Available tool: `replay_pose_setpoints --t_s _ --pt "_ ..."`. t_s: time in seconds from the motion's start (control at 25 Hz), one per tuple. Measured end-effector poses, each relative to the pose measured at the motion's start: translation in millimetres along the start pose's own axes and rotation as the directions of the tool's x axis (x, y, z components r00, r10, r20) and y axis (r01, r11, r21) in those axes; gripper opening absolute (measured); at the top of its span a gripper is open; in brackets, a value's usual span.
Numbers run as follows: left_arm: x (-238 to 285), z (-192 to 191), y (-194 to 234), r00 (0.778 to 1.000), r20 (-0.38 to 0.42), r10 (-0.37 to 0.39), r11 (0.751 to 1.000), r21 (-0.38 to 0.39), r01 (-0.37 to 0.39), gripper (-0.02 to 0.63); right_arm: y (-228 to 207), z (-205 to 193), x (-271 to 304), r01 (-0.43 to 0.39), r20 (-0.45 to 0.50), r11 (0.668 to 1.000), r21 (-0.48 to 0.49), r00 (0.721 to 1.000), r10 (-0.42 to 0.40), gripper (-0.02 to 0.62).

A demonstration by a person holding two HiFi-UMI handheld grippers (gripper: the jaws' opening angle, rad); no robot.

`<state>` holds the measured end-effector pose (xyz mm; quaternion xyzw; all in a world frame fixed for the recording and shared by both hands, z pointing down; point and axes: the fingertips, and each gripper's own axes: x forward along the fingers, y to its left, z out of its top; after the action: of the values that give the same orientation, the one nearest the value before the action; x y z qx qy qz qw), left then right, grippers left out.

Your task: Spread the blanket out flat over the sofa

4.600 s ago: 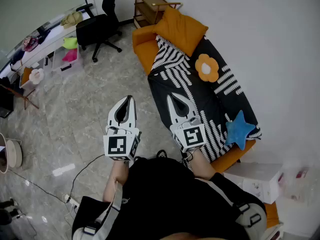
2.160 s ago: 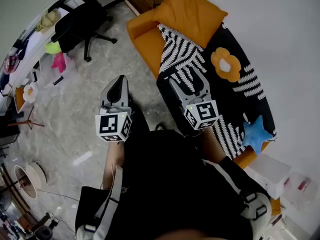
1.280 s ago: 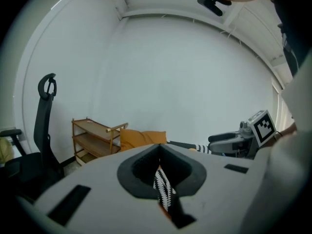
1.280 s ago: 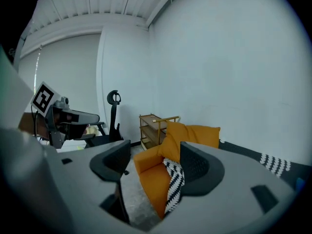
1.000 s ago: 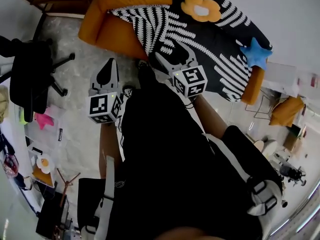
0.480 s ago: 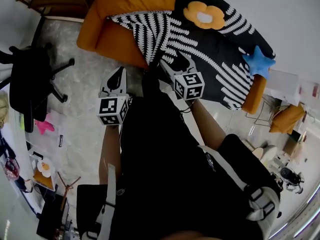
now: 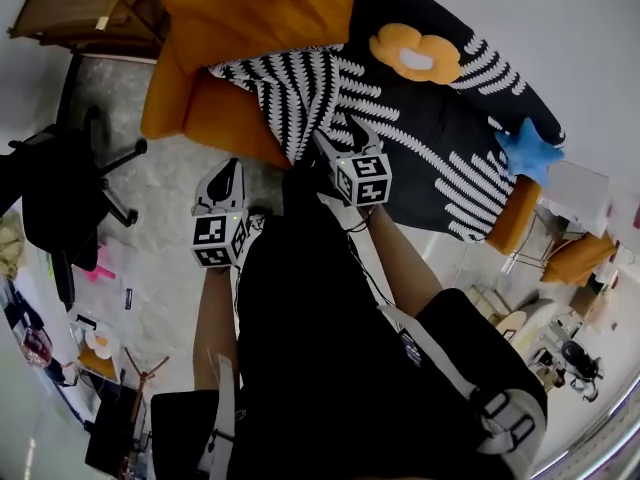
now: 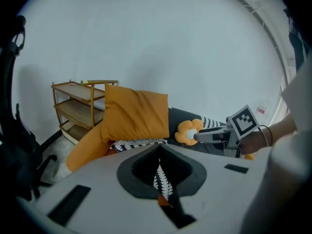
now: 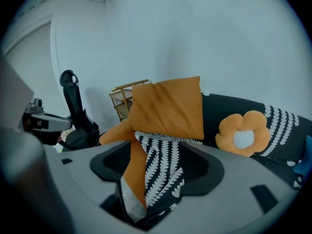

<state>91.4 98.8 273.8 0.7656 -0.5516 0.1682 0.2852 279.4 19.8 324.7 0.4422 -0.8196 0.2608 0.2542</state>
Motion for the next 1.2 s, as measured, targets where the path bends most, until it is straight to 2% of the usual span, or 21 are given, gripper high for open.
replay_pose_setpoints --t_s 0.16,0.28,0.56,0.84,1.04,1.2 --pt "58 -11 12 0.998 -0.062 0.025 0.998 -0.054 -0.029 0.021 -37 -10 60 -0.004 -0.049 0.998 0.057 0.999 0.006 0.318" --pt "90 -23 20 0.995 -0.096 0.039 0.993 -0.103 -0.049 0.021 -55 -25 99 -0.013 -0.084 0.998 0.064 0.996 0.018 0.313" --pt "152 -36 32 0.986 -0.151 0.076 0.990 -0.107 -0.092 0.021 -105 -55 158 0.000 -0.164 0.998 0.064 0.986 0.011 0.304" --pt "179 -58 53 0.977 -0.188 0.096 0.984 -0.129 -0.122 0.023 -143 -89 213 0.043 -0.223 0.996 0.072 0.974 -0.026 0.298" --pt "176 -78 59 0.963 -0.238 0.124 0.984 -0.096 -0.150 0.022 -167 -113 245 0.073 -0.270 0.995 0.070 0.962 -0.051 0.293" --pt "182 -90 78 0.960 -0.244 0.140 0.977 -0.123 -0.173 0.023 -177 -125 268 0.100 -0.305 0.992 0.077 0.950 -0.072 0.293"
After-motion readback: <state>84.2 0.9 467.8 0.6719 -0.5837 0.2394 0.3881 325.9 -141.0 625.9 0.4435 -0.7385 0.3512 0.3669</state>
